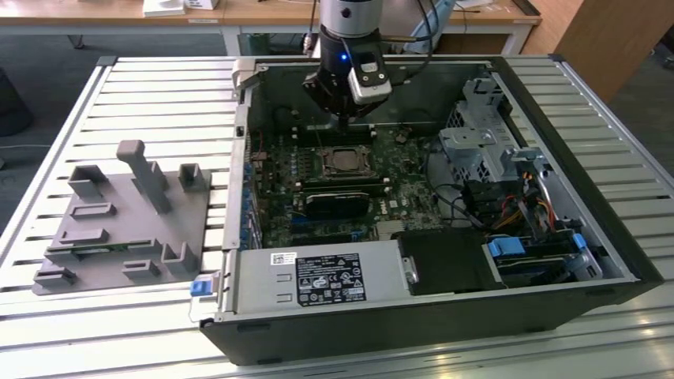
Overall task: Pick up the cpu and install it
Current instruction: 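Install the first cpu locking lever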
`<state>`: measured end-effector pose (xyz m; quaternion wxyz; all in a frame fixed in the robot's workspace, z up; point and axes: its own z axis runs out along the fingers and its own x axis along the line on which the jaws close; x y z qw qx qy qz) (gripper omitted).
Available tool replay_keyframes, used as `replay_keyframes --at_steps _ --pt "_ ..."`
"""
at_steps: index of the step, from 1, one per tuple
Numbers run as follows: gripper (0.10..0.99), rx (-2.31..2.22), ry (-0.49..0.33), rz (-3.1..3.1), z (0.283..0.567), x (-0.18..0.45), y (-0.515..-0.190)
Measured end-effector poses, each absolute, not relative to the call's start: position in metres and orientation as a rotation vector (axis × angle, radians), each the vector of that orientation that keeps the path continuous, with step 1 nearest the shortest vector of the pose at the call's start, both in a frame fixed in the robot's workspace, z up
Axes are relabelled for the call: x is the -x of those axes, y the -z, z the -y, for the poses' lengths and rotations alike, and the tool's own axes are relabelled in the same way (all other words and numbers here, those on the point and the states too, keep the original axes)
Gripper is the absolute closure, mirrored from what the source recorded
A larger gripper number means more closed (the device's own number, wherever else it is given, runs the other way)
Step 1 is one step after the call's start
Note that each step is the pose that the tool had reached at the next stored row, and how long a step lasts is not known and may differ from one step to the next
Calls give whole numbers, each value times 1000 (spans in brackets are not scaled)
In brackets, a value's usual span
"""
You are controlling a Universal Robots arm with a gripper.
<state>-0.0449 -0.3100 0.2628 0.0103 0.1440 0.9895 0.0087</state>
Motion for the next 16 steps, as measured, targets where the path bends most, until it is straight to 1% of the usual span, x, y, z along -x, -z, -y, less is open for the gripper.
replay_keyframes --at_steps 16 --pt "980 3 -32 -3124 310 45 -261"
